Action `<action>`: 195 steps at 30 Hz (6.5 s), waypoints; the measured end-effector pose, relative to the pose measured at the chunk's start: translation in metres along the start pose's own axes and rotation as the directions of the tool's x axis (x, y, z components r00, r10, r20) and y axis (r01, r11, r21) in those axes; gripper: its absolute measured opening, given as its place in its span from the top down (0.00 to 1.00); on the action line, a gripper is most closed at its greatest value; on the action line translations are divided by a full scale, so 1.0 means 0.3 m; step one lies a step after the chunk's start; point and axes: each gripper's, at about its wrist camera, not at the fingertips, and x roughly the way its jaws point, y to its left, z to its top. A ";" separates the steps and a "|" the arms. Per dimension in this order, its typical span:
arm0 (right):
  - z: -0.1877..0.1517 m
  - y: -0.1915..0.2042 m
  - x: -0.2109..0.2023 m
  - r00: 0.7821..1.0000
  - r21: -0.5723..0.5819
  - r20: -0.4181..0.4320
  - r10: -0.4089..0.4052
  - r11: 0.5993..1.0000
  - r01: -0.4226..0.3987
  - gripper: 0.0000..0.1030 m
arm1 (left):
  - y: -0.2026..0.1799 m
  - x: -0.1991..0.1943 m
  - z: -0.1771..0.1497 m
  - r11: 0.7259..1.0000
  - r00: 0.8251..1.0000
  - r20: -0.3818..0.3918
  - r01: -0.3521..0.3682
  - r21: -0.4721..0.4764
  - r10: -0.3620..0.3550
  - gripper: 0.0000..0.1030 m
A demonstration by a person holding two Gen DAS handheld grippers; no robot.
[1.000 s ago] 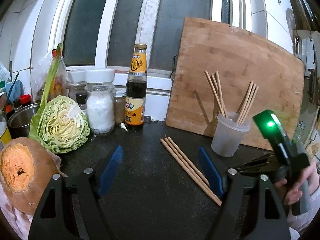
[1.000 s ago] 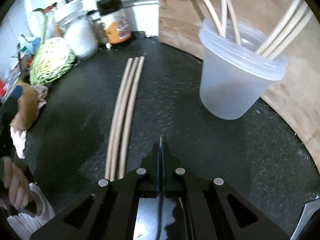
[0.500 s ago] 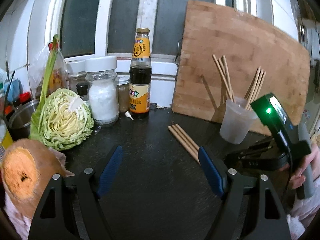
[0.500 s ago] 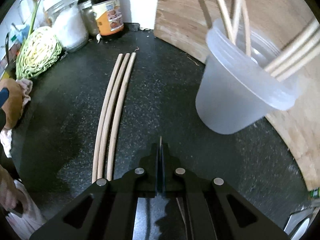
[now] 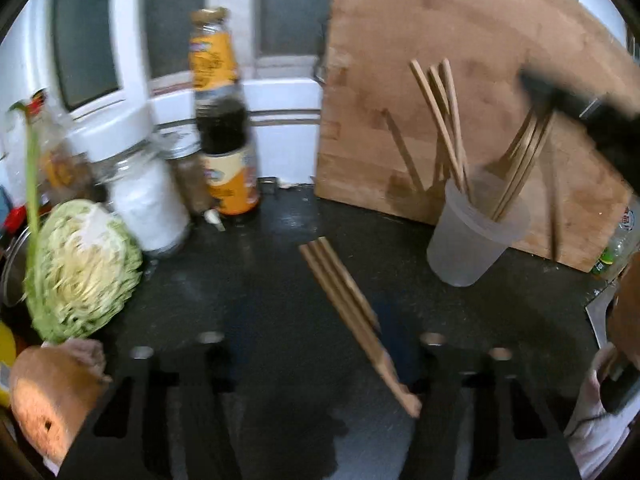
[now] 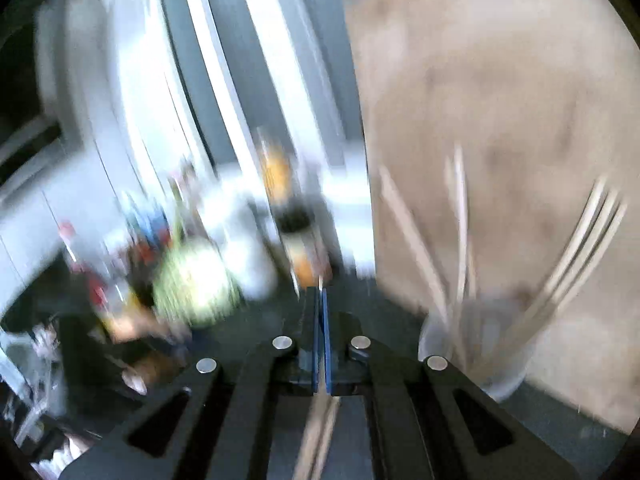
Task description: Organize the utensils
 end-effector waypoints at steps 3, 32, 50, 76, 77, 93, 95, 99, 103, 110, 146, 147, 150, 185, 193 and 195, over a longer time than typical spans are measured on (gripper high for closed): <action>0.019 -0.040 -0.081 0.989 0.026 0.145 0.036 0.999 -0.040 0.98 | -0.058 0.066 0.041 0.999 1.000 -0.022 -0.021 0.044 0.022 0.73; -0.005 -0.285 -0.165 0.952 0.209 0.295 -0.079 0.978 0.016 0.98 | 0.044 0.504 0.123 0.984 0.957 -0.260 -0.156 -0.087 0.128 0.90; -0.029 -0.307 -0.087 0.956 0.240 0.288 -0.047 0.971 -0.024 0.98 | -0.140 -0.419 0.318 0.971 0.827 0.530 0.238 -0.024 -0.190 0.94; -0.049 -0.351 0.087 0.988 0.227 0.143 -0.050 0.974 0.016 0.98 | -0.110 -0.020 0.401 0.888 0.805 0.524 0.424 -0.177 -0.280 0.94; -0.051 -0.344 0.097 0.990 0.216 0.134 -0.049 0.976 0.019 0.98 | -0.103 -0.009 0.397 0.885 0.804 0.521 0.431 -0.178 -0.286 0.94; -0.084 -0.286 0.217 0.997 0.144 0.008 -0.072 0.987 0.070 0.98 | -0.045 0.116 0.343 0.846 0.785 0.475 0.514 -0.140 -0.398 0.94; -0.084 -0.274 0.224 0.997 0.134 -0.004 -0.076 0.988 0.076 0.98 | -0.041 0.131 0.338 0.841 0.776 0.467 0.528 -0.116 -0.423 0.94; -0.093 -0.268 0.228 0.997 0.114 -0.018 -0.079 0.990 0.080 0.98 | -0.051 0.153 0.332 0.832 0.770 0.446 0.547 -0.093 -0.457 0.94; -0.093 -0.267 0.239 0.996 0.121 -0.026 -0.082 0.989 0.084 0.98 | -0.072 0.160 0.324 0.849 0.783 0.436 0.523 -0.074 -0.444 0.94; -0.094 -0.277 0.230 0.996 0.148 -0.015 -0.086 0.985 0.088 0.98 | -0.059 0.169 0.320 0.835 0.778 0.422 0.544 -0.081 -0.466 0.94; -0.047 -0.252 0.053 0.980 0.171 0.130 -0.149 0.977 0.125 0.86 | 0.055 -0.164 0.177 0.963 0.711 0.660 0.261 0.072 -0.243 0.37; -0.048 -0.241 0.049 0.980 0.168 0.134 -0.145 0.978 0.122 0.86 | 0.069 -0.179 0.156 0.975 0.706 0.683 0.219 0.042 -0.188 0.35; -0.053 -0.210 0.043 0.980 0.147 0.141 -0.143 0.981 0.122 0.85 | 0.088 -0.219 0.081 0.997 0.639 0.769 0.047 -0.065 0.020 0.14; -0.208 0.072 0.320 0.954 -0.108 -0.261 -0.149 0.986 0.124 0.68 | 0.258 0.180 0.166 0.940 0.940 0.182 -0.244 -0.240 0.290 0.01; -0.279 0.031 0.413 0.906 -0.057 -0.402 -0.129 0.992 0.116 0.68 | 0.251 0.231 0.158 0.944 0.953 0.119 -0.248 -0.218 0.278 0.01; -0.291 0.051 0.420 0.903 -0.092 -0.405 -0.144 0.989 0.117 0.68 | 0.248 0.231 0.159 0.942 0.949 0.117 -0.265 -0.206 0.292 0.01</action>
